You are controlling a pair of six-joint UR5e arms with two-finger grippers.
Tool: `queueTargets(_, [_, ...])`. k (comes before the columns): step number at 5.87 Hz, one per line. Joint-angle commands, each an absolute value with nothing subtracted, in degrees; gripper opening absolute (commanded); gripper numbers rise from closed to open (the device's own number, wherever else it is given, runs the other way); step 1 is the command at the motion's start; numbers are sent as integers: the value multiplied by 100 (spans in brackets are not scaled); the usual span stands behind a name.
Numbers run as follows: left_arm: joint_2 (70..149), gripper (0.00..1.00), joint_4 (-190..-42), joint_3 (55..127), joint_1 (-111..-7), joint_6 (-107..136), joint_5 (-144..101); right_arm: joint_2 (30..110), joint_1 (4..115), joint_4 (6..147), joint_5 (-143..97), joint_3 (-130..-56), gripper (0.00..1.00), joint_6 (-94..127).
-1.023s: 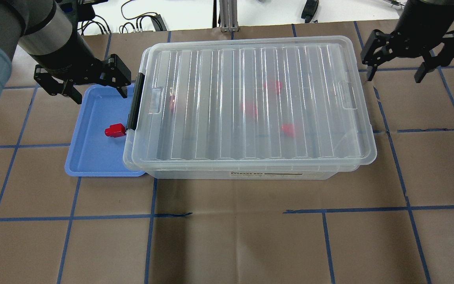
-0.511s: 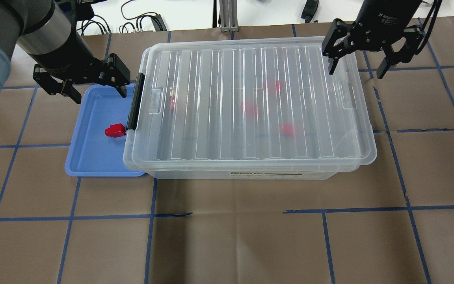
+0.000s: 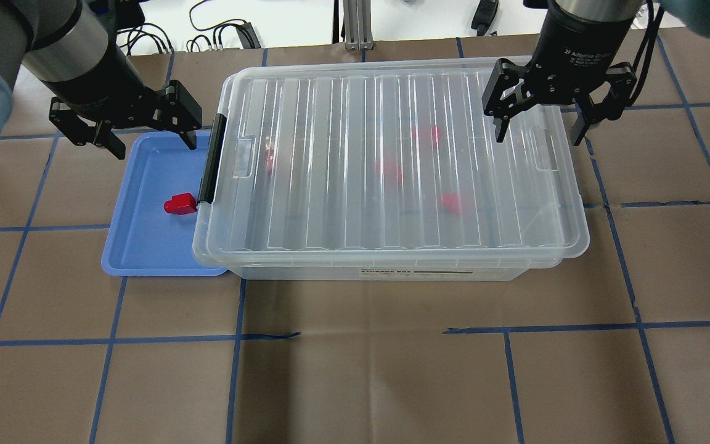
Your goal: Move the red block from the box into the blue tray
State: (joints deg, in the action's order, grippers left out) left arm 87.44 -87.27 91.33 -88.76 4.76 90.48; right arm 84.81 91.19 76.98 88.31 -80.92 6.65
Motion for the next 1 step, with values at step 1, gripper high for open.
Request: queueTargets(1, [8745, 98, -8728, 9132, -8877, 475, 9044, 8499, 9123, 7726, 8833, -8130, 100, 668])
